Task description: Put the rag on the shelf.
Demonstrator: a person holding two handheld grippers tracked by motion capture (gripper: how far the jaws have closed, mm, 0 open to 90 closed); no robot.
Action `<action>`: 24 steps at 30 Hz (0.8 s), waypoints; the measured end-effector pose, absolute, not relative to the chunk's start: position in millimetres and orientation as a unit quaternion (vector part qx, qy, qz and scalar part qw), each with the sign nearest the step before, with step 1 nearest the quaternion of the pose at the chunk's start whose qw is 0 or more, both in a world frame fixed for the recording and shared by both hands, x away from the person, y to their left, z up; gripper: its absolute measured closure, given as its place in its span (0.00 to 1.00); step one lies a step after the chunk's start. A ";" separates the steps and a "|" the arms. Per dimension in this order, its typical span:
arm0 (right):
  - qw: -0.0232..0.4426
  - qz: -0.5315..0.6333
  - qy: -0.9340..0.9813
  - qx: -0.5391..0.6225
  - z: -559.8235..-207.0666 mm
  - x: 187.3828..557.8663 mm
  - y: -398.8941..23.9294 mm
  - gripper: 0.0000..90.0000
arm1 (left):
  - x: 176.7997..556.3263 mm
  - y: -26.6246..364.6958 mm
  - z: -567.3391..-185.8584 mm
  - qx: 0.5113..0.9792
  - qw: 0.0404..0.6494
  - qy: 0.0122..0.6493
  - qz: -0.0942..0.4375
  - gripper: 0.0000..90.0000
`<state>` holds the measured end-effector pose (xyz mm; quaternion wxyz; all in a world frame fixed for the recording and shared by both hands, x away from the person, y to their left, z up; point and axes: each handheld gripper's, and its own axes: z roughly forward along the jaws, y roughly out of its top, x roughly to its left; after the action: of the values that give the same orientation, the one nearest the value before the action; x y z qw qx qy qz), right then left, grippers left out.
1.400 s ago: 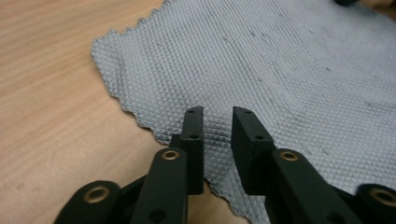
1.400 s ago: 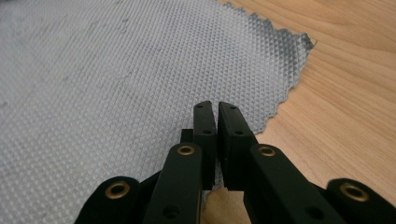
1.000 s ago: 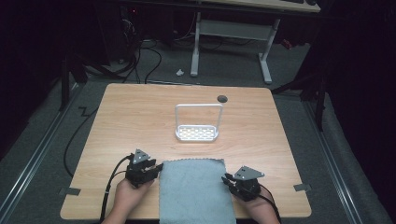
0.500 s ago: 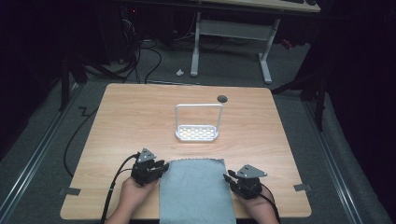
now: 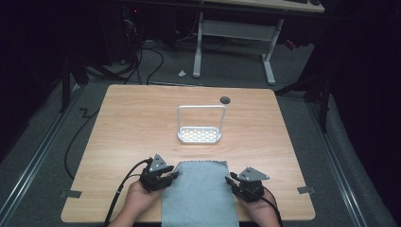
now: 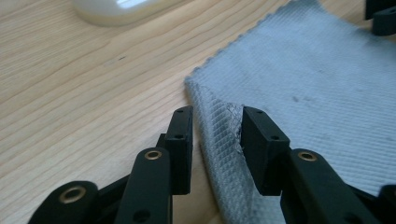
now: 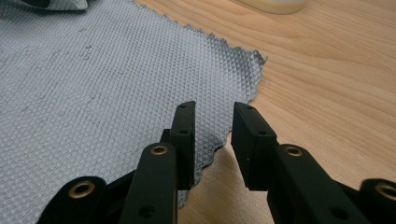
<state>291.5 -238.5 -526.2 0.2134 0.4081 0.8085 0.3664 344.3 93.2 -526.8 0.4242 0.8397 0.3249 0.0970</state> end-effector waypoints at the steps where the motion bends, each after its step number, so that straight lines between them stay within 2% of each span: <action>1: 0.213 0.367 0.809 0.407 -526.2 291.3 -238.8 0.79 | 343.4 92.0 -527.0 0.841 0.423 0.323 0.098 0.72; 11: 0.212 0.372 0.809 0.403 -523.9 291.1 -242.2 0.79 | 330.9 83.6 -522.3 0.846 0.413 0.298 0.160 0.69; 17: 0.214 0.372 0.810 0.400 -523.0 291.1 -243.1 0.79 | 331.9 80.2 -521.7 0.848 0.405 0.295 0.171 0.65; 21: 0.214 0.374 0.810 0.398 -522.4 290.7 -243.0 0.79 | 335.3 88.1 -521.0 0.836 0.414 0.319 0.168 0.73; 23: 0.214 0.374 0.811 0.397 -522.2 290.7 -243.2 0.79 | 338.1 95.8 -519.6 0.825 0.431 0.334 0.151 0.76; 24: 0.214 0.374 0.811 0.397 -522.3 290.8 -243.3 0.79 | 339.5 99.6 -519.5 0.819 0.439 0.342 0.142 0.80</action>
<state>290.8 -243.3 -522.3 0.2139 0.3966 0.8106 0.3739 339.5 99.6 -519.5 0.4393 0.8187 0.3415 0.1421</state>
